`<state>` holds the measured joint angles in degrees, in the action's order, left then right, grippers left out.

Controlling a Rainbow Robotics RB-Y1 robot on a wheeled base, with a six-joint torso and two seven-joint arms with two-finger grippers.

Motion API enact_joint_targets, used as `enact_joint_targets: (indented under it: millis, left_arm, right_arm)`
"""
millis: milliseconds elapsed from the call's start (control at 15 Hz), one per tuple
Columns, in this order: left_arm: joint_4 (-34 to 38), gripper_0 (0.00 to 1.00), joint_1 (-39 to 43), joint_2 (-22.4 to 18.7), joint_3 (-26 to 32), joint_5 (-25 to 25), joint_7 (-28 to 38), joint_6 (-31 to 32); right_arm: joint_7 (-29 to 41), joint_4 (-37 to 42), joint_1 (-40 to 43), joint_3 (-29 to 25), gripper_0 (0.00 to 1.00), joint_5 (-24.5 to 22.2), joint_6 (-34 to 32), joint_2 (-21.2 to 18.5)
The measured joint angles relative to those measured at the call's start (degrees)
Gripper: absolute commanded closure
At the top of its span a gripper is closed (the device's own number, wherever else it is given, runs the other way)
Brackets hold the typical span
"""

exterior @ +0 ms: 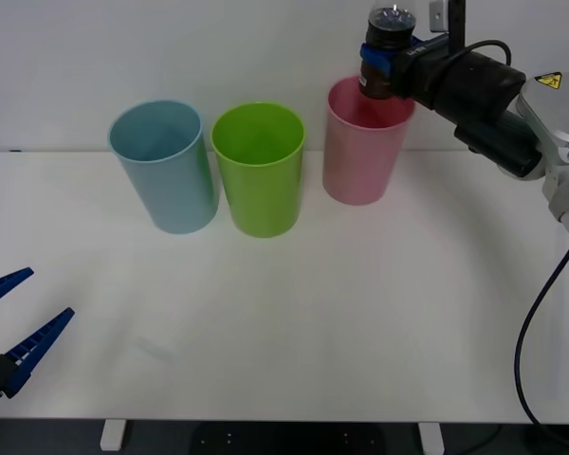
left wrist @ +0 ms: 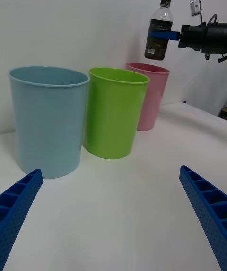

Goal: Grasp the object on the table and drop it into the matching bin: aluminum can to the light blue bin, PET bottle to the pink bin.

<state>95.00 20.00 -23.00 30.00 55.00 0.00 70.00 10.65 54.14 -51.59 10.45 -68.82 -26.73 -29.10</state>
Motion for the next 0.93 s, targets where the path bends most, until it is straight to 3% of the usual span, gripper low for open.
enact_joint_targets:
  millis: [67, 133, 200, 733, 933]
  left_arm:
    - [0.00, 0.00, 0.00, 0.00, 0.00, 0.00, 0.00, 0.00]
    - [0.00, 0.00, 0.00, 0.00, 0.00, 0.00, 0.00, 0.00]
    - [0.00, 0.00, 0.00, 0.00, 0.00, 0.00, 0.00, 0.00]
    - [0.00, 0.00, 0.00, 0.00, 0.00, 0.00, 0.00, 0.00]
    - [0.00, 0.00, 0.00, 0.00, 0.00, 0.00, 0.00, 0.00]
  right_arm:
    - [-0.01, 0.00, 0.00, 0.00, 0.67, 0.00, 0.00, 0.00]
    - [-0.05, 0.00, 0.00, -0.02, 0.22, 0.00, 0.00, 0.00]
    - [-0.09, 0.00, 0.00, -0.06, 0.00, 0.00, -0.01, 0.00]
    - [-1.56, 0.63, 1.35, -2.41, 0.00, 0.37, -3.50, 0.00]
    - [-2.00, 6.96, 6.02, -4.36, 0.00, 0.36, -4.17, -0.44]
